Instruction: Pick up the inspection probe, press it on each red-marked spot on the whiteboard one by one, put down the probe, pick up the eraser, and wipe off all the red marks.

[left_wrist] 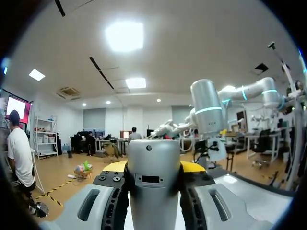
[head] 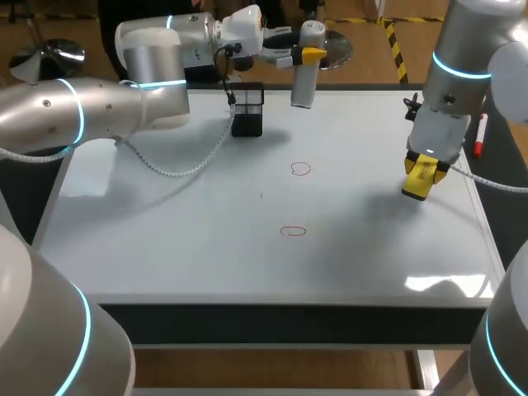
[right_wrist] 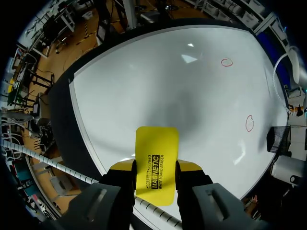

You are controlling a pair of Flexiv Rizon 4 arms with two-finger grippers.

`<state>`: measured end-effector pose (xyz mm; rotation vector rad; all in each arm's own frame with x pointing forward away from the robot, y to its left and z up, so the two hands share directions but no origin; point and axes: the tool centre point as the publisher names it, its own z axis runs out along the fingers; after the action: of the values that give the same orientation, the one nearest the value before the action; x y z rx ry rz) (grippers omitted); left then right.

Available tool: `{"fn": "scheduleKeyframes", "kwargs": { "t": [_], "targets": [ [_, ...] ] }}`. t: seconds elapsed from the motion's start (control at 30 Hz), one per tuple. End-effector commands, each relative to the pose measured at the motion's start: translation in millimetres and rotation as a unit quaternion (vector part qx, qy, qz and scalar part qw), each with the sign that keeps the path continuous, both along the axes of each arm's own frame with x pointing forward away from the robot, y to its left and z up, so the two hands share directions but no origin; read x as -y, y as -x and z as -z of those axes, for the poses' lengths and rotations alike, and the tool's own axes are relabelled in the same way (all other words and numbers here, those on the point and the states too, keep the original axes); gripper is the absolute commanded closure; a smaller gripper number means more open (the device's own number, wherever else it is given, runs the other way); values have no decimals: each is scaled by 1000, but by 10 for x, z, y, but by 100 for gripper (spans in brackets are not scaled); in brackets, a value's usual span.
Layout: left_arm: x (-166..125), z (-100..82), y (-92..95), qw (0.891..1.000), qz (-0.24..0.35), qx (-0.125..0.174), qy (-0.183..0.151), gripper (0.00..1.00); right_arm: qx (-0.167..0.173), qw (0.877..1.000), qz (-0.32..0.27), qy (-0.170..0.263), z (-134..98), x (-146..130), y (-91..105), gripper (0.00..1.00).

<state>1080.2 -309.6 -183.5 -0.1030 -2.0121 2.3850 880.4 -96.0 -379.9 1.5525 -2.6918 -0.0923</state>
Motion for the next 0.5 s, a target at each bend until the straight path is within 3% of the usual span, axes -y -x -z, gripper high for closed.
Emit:
{"fn": "scheduleKeyframes", "kwargs": {
  "t": [0.03, 0.23, 0.5],
  "targets": [
    [-11, -23, 22, 1000, -2, 0, -1, 100, 0, 1000, -1, 2, -5, 3, -4, 100],
    [-11, -23, 22, 1000, -2, 0, -1, 100, 0, 1000, -1, 2, -5, 3, -4, 100],
    [-11, -23, 22, 1000, -2, 0, -1, 100, -14, 997, -71, 6, -64, -748, -266, 100]
  ]
}}
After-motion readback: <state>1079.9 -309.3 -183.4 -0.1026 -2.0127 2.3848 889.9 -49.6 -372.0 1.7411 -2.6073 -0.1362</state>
